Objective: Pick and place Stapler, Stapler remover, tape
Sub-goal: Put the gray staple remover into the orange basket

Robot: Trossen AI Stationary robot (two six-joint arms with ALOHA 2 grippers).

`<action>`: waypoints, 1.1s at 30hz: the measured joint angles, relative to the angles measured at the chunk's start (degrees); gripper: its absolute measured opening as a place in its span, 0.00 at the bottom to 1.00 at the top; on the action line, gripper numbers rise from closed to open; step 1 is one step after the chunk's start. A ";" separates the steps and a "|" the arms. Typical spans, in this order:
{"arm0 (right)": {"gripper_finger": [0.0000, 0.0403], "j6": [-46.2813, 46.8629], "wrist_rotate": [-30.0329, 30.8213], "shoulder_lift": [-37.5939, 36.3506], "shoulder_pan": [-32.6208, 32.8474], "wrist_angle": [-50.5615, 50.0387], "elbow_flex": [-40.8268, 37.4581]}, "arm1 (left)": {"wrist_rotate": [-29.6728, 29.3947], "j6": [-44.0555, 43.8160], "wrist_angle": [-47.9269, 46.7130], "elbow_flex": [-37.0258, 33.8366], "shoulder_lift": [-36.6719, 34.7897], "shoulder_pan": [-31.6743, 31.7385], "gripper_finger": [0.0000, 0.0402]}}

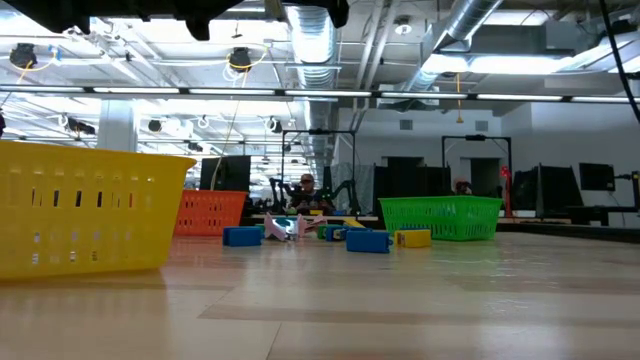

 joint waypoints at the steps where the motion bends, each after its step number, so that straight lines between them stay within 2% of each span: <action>1: 0.00 0.00 -0.01 -0.01 0.00 -0.04 0.00 | 0.06 0.09 0.00 0.00 0.00 0.00 0.03; 8: 0.00 0.00 -0.03 -0.01 0.00 -0.08 0.00 | 0.24 0.12 0.00 -0.02 0.00 0.00 0.01; 13: 0.04 0.00 -0.12 -0.01 0.00 -0.07 0.00 | 0.24 0.12 -0.02 -0.02 0.00 0.00 0.01; 26: 0.35 1.33 -1.88 -0.03 0.00 0.04 0.00 | -0.17 0.10 -0.69 -0.02 0.00 0.00 0.00; 33: 0.46 1.66 -3.05 -1.23 -0.03 -0.32 0.01 | -1.49 0.10 -2.97 -0.02 0.00 0.10 0.00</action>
